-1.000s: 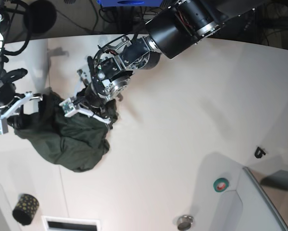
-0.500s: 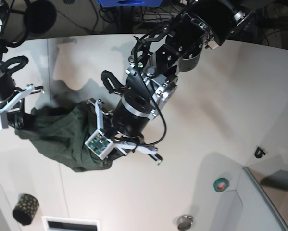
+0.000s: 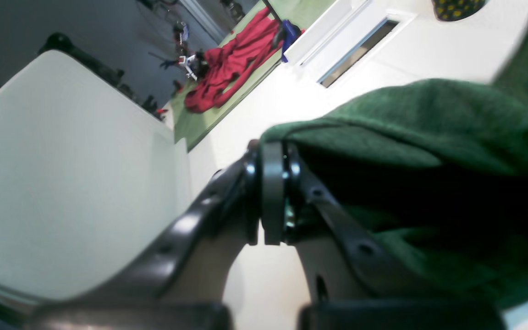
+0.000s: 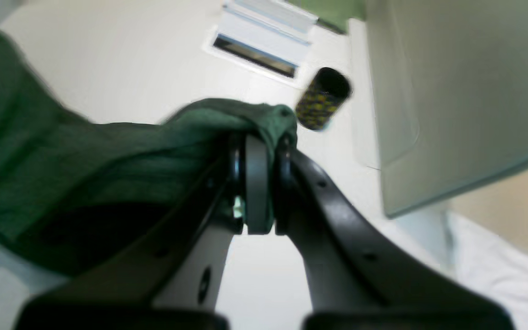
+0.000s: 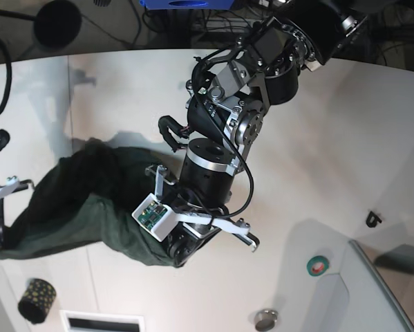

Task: Layout the t-shirt on the table in an organized manner, then fold the t-shirt properly
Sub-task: 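Lift the t-shirt with both grippers and pull the grippers apart, then swing the held t-shirt up and lay it flat across the table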

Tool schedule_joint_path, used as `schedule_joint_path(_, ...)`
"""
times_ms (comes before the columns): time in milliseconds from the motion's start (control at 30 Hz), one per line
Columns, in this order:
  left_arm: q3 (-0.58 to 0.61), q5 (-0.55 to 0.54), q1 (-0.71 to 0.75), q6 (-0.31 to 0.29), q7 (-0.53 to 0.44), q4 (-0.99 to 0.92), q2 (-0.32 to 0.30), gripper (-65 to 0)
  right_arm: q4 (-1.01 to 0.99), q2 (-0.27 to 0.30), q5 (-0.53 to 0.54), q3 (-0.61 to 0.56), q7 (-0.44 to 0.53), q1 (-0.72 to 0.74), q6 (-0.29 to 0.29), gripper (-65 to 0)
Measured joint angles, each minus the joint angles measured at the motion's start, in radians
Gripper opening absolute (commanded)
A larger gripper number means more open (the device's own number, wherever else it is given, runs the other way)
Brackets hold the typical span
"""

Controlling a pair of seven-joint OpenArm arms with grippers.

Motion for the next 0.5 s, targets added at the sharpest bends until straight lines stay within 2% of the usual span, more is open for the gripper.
schedule_joint_path(100, 0.001, 0.001, -0.022, 0.026, -0.007, 0.0, -0.047, -65.0, 0.0, 0.038, 0.0, 0.0, 0.004, 0.051, 0.002, -64.2)
schedule_joint_path(200, 0.0, -0.003, -0.05, 0.132, -0.002, 0.0, -0.114, -65.0, -0.001, 0.054, 0.005, 0.0, 0.002, 0.095, 0.004, -64.2)
schedule_joint_path(233, 0.0, -0.002, -0.061, 0.148, -0.002, 0.0, -0.134, -65.0, -0.001, 0.055, 0.003, 0.0, 0.006, 0.106, 0.003, -64.2)
schedule_joint_path(500, -0.018, -0.01, -0.153, 0.145, -0.005, 0.0, -0.24, -65.0, -0.002, 0.056, -0.005, -0.037, -0.007, 0.197, 0.003, -64.2)
